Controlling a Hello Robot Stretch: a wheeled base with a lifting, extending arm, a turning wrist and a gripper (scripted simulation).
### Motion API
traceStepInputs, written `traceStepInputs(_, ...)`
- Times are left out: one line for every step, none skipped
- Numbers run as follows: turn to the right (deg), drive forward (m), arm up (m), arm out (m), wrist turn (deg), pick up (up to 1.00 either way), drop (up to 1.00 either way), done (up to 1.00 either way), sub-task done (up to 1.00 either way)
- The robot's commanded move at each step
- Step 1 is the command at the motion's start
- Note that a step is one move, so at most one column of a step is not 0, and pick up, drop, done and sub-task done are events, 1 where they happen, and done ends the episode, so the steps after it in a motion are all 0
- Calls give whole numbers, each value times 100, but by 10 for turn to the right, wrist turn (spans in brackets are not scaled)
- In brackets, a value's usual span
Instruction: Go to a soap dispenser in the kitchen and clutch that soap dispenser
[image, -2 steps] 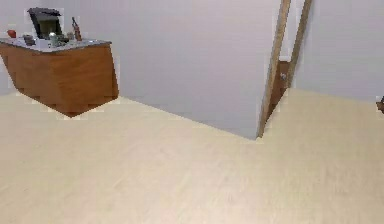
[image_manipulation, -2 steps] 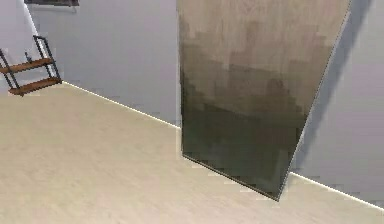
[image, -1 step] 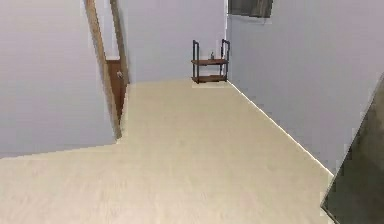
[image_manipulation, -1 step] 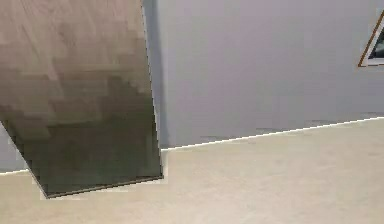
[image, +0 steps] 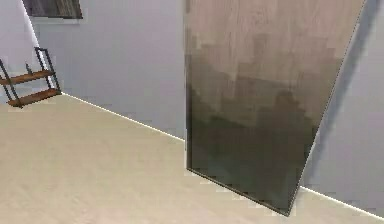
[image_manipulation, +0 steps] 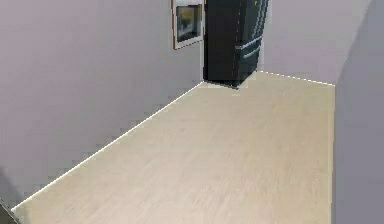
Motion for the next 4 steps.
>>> traceStepInputs(300, 0, 0, 0, 0, 0, 0, 0, 0)
traceStepInputs(0, 10, 0, 0, 0, 0, 0, 0, 0)
traceStepInputs(-450, 0, 0, 0, 0, 0, 0, 0, 0)
traceStepInputs(-270, 0, 0, 0, 0, 0, 0, 0, 0)
